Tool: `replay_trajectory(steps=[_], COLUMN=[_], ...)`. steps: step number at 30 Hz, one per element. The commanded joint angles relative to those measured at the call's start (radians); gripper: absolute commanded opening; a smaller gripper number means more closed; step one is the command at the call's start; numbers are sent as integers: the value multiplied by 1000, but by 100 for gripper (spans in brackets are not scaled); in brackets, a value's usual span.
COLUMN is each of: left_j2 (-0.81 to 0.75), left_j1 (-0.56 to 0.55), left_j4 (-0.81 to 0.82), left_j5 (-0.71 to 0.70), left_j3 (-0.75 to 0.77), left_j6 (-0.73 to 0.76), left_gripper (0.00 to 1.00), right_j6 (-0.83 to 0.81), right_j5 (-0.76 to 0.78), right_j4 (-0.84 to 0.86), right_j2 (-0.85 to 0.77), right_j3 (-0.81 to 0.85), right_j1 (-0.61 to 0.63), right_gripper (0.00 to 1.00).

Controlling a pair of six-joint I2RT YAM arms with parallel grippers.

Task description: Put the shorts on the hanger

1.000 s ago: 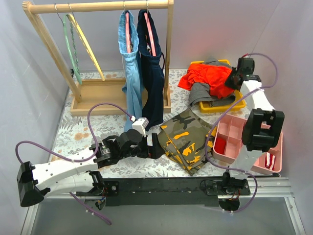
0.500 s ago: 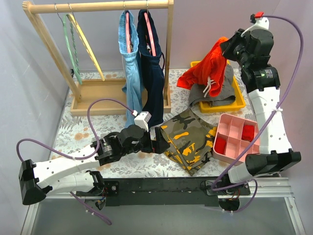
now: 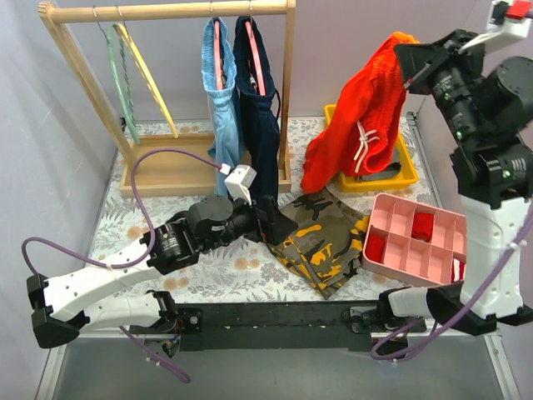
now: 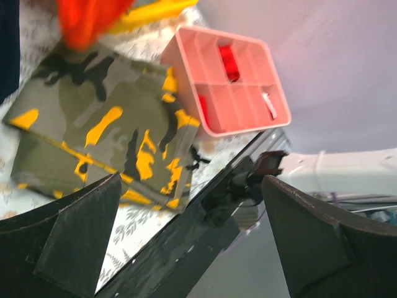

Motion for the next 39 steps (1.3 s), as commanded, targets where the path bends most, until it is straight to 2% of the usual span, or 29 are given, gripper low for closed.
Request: replay_trajectory(steps=[1, 5, 7, 8, 9, 11, 13, 14, 15, 16, 18, 19, 20, 21, 22, 25, 31, 33, 36, 39], left_j2=[-9, -20, -40, -49, -74, -97, -129, -141, -149, -164, -166, -163, -154, -151, -146, -117, -51, -42, -11, 50], left_j1=[-2, -2, -2, -2, -2, -2, 0, 0, 0, 0, 0, 0, 0, 0, 0, 0, -2, -2, -2, -2], left_j4=[-27, -98, -151, -168, -184, -239, -280, -290, -300, -319, -345, -366, -371, -371, -350, -292, -189, -149, -104, -138], left_j5=[-21, -78, -105, -118, -139, -164, -179, -181, -178, -165, -155, -145, -141, -138, -130, -112, -67, -40, -55, -87], left_j3=[106, 144, 141, 134, 123, 83, 31, 11, -12, -32, -90, -109, -148, -167, -187, -225, -250, -258, -253, -241], left_j6=[58, 35, -6, -26, -60, -103, -153, -164, -176, -195, -219, -229, -250, -256, -258, -259, -270, -282, -311, -351], left_gripper=[96, 96, 96, 96, 96, 95, 95, 95, 95, 95, 97, 97, 97, 97, 97, 94, 80, 77, 72, 63], right_j6=[66, 173, 200, 204, 210, 223, 240, 246, 267, 282, 299, 309, 306, 304, 292, 255, 186, 180, 177, 180], right_j5=[-95, -299, -327, -298, -275, -197, -104, 3, 29, 41, 58, 63, 81, 90, 107, 156, 178, 234, 326, 366], right_j4=[84, 92, 136, 147, 156, 190, 196, 201, 204, 209, 215, 206, 201, 193, 193, 144, 31, -14, -75, -135], right_j2=[-107, -153, -222, -250, -276, -333, -342, -337, -325, -292, -253, -227, -224, -225, -244, -264, -317, -331, -376, -390], right_j3=[-3, -167, -380, -454, -607, -741, -921, -980, -1023, -1097, -1145, -1165, -1194, -1209, -1222, -1213, -1192, -1196, -1211, -1223], right_j1=[3, 3, 38, 61, 132, 220, 390, 453, 560, 601, 680, 693, 699, 699, 699, 699, 699, 699, 699, 699], right_gripper=[1, 1, 1, 1, 1, 1, 1, 1, 1, 1, 3, 25, 36, 43, 56, 72, 76, 76, 73, 70])
